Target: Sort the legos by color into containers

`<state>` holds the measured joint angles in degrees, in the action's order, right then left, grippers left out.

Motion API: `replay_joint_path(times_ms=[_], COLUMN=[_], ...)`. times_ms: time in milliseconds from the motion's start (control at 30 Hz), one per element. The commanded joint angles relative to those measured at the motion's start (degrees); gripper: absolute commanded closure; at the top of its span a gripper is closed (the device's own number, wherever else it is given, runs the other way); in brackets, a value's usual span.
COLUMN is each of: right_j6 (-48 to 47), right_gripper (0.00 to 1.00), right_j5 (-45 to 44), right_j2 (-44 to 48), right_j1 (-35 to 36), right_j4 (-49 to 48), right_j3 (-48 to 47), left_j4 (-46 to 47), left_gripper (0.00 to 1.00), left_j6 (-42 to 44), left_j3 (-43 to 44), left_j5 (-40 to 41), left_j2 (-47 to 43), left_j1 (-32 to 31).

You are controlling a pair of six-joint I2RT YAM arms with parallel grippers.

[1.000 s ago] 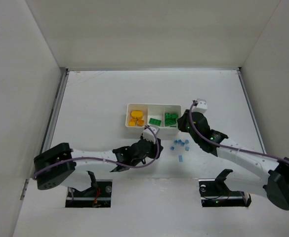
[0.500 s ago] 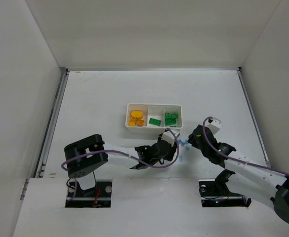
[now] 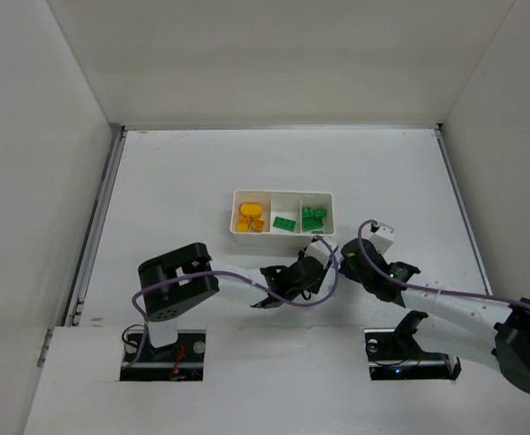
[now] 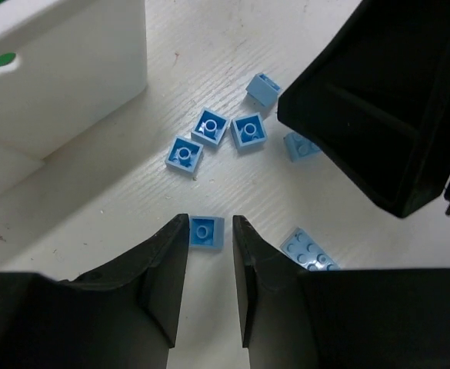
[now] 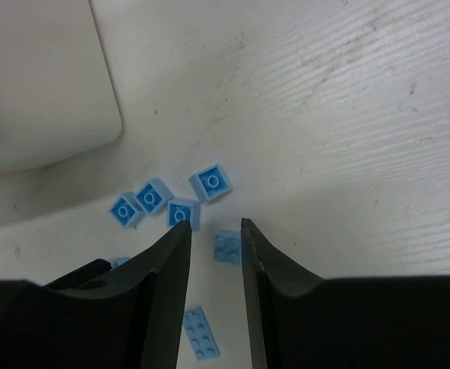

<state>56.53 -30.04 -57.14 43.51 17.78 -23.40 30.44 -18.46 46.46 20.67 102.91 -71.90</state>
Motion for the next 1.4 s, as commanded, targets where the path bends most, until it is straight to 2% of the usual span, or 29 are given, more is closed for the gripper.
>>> replay_joint_path(times_ms=[0,200,367,533,633,733,900,1067,1133,1233,1367], right_j6=[2.09,2.88,3.41,2.88,3.06,3.23,3.93,3.67,3.67,3.32,3.76], right_gripper=[0.62,0.62,0.55,0.60,0.64,0.65,0.56,0.67,0.75,0.78,0.80], right_j5=[-0.28,-0.02,-0.28,-0.02,-0.10,0.16,0.95,0.95,0.34,-0.10,-1.33], right_j2=[-0.69,-3.23,-6.65,-11.49,-12.46,-12.03,-12.28,-15.54,-16.59,-17.39,-13.62], right_j1=[1.45,2.68,2.94,2.94,2.94,2.94,4.34,5.32,5.32,5.66,9.00], right_j4=[1.81,3.84,6.47,6.83,7.53,7.71,8.41,8.24,7.80,7.80,7.79], right_j3=[-1.30,-2.88,-5.86,-8.68,-9.47,-9.30,-9.21,-10.44,-10.61,-11.14,-10.70], left_j4=[-0.20,-3.10,-3.63,-2.75,-1.87,-1.70,-1.87,-2.48,-2.57,-2.66,-2.93], left_gripper=[0.75,0.82,0.85,0.86,0.86,0.86,0.86,0.86,0.86,0.86,0.86], left_j6=[1.06,0.88,0.35,-0.08,-1.22,-2.54,-3.95,-4.48,-4.31,-4.31,-4.22], left_j3=[1.88,1.36,-2.33,-6.11,-8.57,-11.03,-13.41,-11.92,-10.43,-7.97,-4.37], left_j5=[0.87,2.09,4.03,3.94,3.59,3.33,2.71,1.05,0.17,-0.80,-1.41], left_j2=[0.62,-0.16,-4.64,-9.65,-13.43,-18.69,-28.36,-31.81,-31.03,-28.22,-23.56], left_j1=[-0.04,0.84,1.89,2.68,2.95,3.56,6.90,12.08,13.49,15.51,18.32])
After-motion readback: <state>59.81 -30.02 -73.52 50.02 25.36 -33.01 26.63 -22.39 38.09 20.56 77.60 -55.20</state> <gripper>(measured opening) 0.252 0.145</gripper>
